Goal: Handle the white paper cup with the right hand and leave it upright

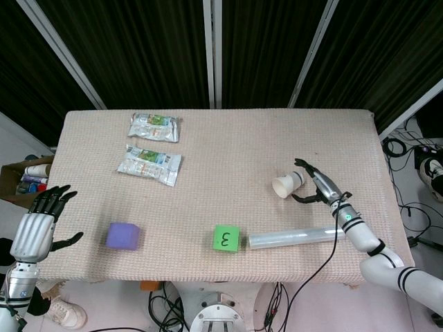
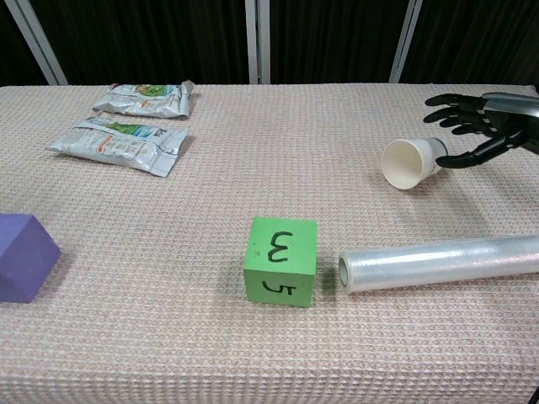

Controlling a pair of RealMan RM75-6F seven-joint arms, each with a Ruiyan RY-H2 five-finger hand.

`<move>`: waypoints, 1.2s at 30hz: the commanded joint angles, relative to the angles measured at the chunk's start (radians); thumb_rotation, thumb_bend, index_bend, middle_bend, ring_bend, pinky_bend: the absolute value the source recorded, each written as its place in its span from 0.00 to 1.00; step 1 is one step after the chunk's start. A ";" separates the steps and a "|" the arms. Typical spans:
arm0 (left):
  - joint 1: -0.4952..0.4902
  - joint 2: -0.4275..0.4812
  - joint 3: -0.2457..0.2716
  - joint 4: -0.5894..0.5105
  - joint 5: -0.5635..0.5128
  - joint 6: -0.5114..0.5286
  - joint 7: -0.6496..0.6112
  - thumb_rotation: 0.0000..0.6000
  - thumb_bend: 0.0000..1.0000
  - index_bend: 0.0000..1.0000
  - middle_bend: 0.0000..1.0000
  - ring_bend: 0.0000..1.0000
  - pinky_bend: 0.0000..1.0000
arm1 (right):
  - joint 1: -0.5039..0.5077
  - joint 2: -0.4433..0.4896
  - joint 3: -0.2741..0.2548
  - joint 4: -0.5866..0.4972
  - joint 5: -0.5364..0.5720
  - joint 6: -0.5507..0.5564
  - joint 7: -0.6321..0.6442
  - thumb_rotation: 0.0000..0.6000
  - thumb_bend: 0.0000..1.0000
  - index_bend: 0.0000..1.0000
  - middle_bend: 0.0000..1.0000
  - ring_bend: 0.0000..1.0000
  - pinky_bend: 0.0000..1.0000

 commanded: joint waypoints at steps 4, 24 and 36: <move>0.006 -0.003 0.002 -0.002 0.003 0.007 0.002 1.00 0.00 0.18 0.12 0.08 0.13 | 0.062 0.241 -0.002 -0.372 0.186 -0.040 -0.783 1.00 0.09 0.00 0.06 0.00 0.00; 0.037 0.011 -0.003 0.013 -0.031 0.018 -0.010 1.00 0.00 0.18 0.12 0.08 0.13 | 0.271 -0.051 -0.098 -0.222 0.556 0.047 -1.404 1.00 0.07 0.17 0.17 0.07 0.06; 0.060 0.014 -0.004 0.033 -0.056 0.022 -0.053 1.00 0.00 0.18 0.12 0.08 0.13 | 0.165 -0.087 -0.023 -0.123 0.250 0.131 -0.869 1.00 0.17 0.46 0.37 0.26 0.19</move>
